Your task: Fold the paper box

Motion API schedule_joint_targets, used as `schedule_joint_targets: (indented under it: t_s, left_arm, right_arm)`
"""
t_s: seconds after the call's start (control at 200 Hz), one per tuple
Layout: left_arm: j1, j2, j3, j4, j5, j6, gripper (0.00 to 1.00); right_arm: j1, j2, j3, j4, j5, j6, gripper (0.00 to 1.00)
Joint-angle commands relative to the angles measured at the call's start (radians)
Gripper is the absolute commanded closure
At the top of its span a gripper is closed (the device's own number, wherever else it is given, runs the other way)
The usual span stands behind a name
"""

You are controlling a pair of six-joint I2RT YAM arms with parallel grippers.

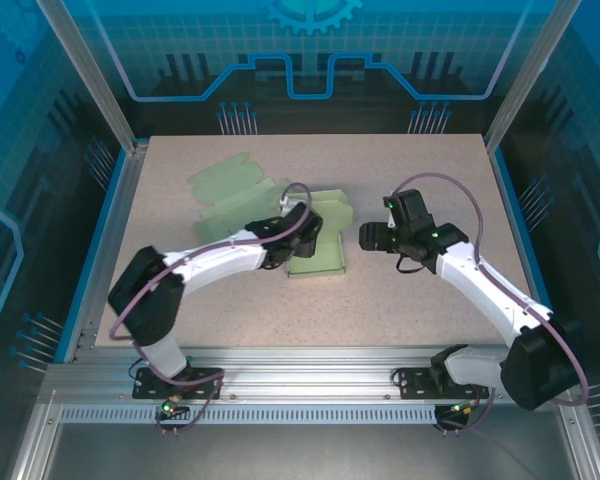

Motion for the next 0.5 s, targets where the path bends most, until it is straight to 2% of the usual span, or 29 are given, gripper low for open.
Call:
schedule_joint_targets:
  t_s: [0.0, 0.11, 0.225, 0.41, 0.495]
  left_arm:
    - [0.099, -0.115, -0.068, 0.173, 0.199, 0.201, 0.20]
    - [0.223, -0.147, -0.103, 0.231, 0.402, 0.321, 0.19]
    - [0.318, -0.117, -0.104, 0.267, 0.535, 0.341, 0.16]
    - [0.343, -0.004, -0.069, 0.288, 0.652, 0.360, 0.14]
    - [0.342, 0.037, -0.050, 0.285, 0.628, 0.357, 0.14]
  right_arm:
    - [-0.009, 0.049, 0.069, 0.068, -0.101, -0.140, 0.18]
    - [-0.018, 0.123, 0.133, 0.083, -0.132, -0.220, 0.18]
    - [-0.034, 0.203, 0.192, 0.105, -0.172, -0.288, 0.18]
    - [-0.063, 0.327, 0.267, 0.137, -0.264, -0.330, 0.19]
    - [-0.069, 0.383, 0.305, 0.140, -0.290, -0.342, 0.19]
